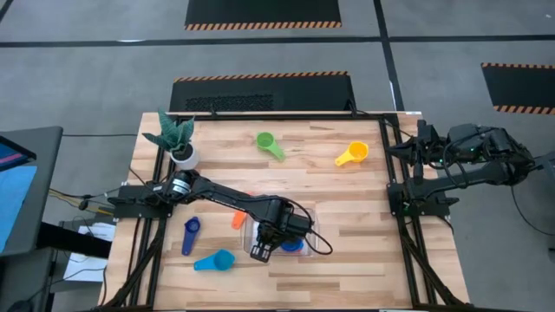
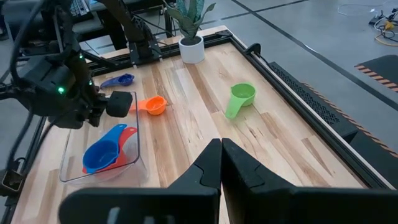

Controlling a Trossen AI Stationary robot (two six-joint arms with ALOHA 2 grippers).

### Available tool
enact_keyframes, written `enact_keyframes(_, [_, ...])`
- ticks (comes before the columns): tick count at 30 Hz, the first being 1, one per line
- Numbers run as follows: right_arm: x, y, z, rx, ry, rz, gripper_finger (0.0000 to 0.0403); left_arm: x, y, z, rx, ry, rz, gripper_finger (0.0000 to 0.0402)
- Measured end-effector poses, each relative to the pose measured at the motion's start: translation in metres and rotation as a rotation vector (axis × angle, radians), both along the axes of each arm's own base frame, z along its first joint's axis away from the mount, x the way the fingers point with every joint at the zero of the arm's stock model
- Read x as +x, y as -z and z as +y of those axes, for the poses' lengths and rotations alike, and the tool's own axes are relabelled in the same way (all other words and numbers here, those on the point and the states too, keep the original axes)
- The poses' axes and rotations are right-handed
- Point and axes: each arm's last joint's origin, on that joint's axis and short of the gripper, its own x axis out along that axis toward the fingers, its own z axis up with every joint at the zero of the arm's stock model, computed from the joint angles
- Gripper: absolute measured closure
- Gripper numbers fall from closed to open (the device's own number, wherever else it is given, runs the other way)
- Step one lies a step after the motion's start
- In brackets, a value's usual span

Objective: Nest measuring cups in basket
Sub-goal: Stack the blue measuring cup on top of the red measuring cup in the transparent bin

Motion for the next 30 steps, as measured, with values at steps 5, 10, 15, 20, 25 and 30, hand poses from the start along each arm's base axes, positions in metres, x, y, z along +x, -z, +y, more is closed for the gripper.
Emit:
enact_keyframes(5, [0.0, 0.0, 0.0, 0.0, 0.0, 0.0, 0.0377, -0.019, -0.008, 0.006, 0.002, -0.065, -0.035, 0.0401])
enact_keyframes(10, [0.0, -0.001, 0.0, 0.0, 0.001, -0.009, 0.0377, -0.032, 0.001, 0.008, -0.016, -0.101, -0.104, 0.0401])
enact_keyframes(15, [0.001, -0.002, 0.0, 0.01, 0.004, -0.021, 0.0377, -0.031, 0.015, 0.007, -0.028, -0.066, -0.167, 0.0401])
enact_keyframes(20, [0.001, -0.003, 0.0, 0.033, 0.014, -0.039, 0.0377, -0.028, 0.023, 0.007, -0.035, -0.035, -0.204, 0.0401])
enact_keyframes(25, [0.001, -0.003, 0.0, 0.034, 0.013, -0.039, 0.0377, -0.027, 0.024, 0.01, -0.012, -0.004, -0.218, 0.0401])
enact_keyframes(30, [0.001, -0.003, 0.0, 0.034, 0.013, -0.039, 0.0377, -0.025, 0.025, 0.014, 0.003, 0.029, -0.226, 0.0401])
